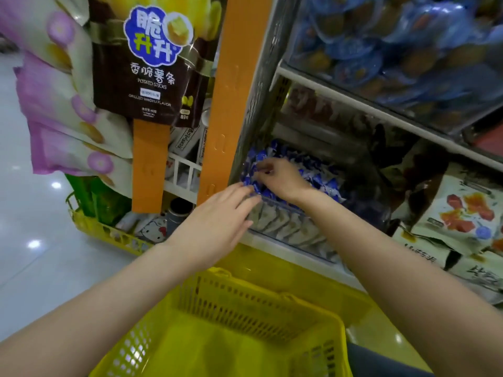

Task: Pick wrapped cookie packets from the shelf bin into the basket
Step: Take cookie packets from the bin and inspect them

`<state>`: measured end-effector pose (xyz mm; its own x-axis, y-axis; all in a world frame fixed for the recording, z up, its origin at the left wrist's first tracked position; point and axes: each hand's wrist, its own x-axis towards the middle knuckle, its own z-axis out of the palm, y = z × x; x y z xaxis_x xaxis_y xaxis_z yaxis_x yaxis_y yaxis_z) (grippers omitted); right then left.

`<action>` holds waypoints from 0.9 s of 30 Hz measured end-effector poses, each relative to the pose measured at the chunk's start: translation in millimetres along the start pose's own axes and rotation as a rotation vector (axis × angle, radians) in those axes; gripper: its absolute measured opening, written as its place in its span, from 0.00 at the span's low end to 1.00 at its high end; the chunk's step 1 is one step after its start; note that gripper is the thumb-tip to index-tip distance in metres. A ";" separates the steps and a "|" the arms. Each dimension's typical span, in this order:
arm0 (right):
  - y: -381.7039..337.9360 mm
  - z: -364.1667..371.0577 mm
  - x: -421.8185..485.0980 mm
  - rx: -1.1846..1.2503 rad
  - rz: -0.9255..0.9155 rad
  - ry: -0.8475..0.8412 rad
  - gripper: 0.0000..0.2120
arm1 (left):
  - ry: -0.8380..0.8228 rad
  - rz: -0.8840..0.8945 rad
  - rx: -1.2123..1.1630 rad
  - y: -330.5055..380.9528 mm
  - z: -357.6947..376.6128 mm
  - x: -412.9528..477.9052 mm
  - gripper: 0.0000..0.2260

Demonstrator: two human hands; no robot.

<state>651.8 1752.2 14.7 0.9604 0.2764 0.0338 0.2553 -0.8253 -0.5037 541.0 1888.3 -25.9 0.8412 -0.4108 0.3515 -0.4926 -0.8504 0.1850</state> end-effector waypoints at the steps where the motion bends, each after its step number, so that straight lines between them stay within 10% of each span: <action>1: 0.0 3.7 8.5 -0.017 0.001 -0.049 0.14 | 0.001 0.003 0.008 -1.6 1.8 -1.2 0.22; 9: 6.2 5.3 26.4 -0.120 -0.037 -0.087 0.06 | 0.076 0.032 0.063 -0.2 3.1 -1.8 0.21; 15: -7.0 -12.0 -11.2 0.100 -0.143 0.443 0.06 | 0.094 -0.027 -0.090 8.1 3.4 -5.6 0.18; 19: -13.9 -38.2 -58.5 0.446 -0.279 0.591 0.05 | 0.171 -0.289 -0.523 25.4 1.5 -17.5 0.06; 23: -7.0 -28.9 -113.7 0.644 -0.288 0.400 0.08 | 0.104 -0.704 -1.204 34.9 -0.5 -34.6 0.10; 27: 10.7 4.2 -152.6 0.759 -0.183 0.193 0.08 | -0.085 -0.742 -1.482 47.0 0.5 -55.0 0.17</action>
<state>507.6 1703.2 0.5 0.9307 0.2278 0.2861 0.3317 -0.1962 -0.9228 471.7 1870.7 -37.0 0.9587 -0.1438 -0.2452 0.2664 0.1538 0.9515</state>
